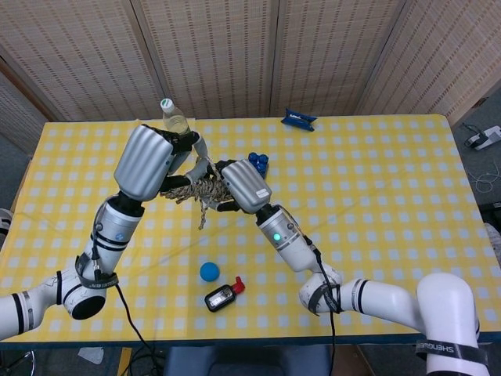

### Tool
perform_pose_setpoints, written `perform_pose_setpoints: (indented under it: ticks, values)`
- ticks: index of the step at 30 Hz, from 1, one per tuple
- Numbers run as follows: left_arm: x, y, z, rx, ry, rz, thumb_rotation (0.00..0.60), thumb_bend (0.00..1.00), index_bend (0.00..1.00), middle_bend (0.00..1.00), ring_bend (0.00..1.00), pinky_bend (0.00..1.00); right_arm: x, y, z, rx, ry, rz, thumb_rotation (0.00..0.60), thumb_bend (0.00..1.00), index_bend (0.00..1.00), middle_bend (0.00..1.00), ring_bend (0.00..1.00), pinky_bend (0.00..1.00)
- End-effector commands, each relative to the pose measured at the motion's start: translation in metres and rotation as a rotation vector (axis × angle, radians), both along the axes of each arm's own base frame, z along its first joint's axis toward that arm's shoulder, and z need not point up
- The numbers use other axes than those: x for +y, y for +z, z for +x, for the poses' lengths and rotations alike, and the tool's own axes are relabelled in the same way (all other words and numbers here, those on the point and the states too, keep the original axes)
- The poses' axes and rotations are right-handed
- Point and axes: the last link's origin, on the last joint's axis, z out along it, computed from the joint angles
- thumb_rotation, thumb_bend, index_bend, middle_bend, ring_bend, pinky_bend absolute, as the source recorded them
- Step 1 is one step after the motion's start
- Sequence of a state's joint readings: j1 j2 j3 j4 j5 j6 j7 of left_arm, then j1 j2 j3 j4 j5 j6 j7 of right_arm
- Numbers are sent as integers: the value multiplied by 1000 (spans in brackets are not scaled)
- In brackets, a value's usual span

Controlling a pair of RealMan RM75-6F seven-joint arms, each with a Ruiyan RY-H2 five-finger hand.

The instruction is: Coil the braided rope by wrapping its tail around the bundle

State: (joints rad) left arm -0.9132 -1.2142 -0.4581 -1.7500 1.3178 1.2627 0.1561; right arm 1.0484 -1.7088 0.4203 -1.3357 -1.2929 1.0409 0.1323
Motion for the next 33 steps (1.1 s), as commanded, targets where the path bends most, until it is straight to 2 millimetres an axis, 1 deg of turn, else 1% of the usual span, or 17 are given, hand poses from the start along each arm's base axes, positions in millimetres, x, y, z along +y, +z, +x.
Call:
perform_pose_setpoints:
  ticks: [1, 4, 10, 17, 25, 33]
  values:
    - [10, -4, 1, 4, 34, -1, 600, 376, 705, 921, 863, 962, 4, -3, 1, 5, 28, 39, 600, 326, 800, 662, 508, 538]
    - [18, -5, -3, 14, 72, 6, 600, 377, 705, 921, 863, 962, 7, -5, -1, 4, 49, 61, 600, 322, 804, 662, 508, 538]
    - [34, -5, -20, 43, 170, 17, 600, 376, 704, 920, 863, 962, 15, -3, -10, -35, 104, 101, 600, 313, 818, 664, 508, 538]
    - [47, -3, -46, 84, 302, -13, 600, 376, 703, 919, 862, 962, 22, 8, -22, -139, 167, 90, 600, 305, 837, 680, 508, 544]
    - [48, -7, -78, 121, 401, -42, 600, 376, 704, 919, 862, 962, 29, 22, -30, -274, 204, 49, 600, 303, 850, 694, 526, 546]
    - [40, -12, -108, 172, 466, -62, 600, 376, 704, 919, 862, 962, 28, 37, -32, -372, 215, -15, 600, 303, 857, 699, 535, 549]
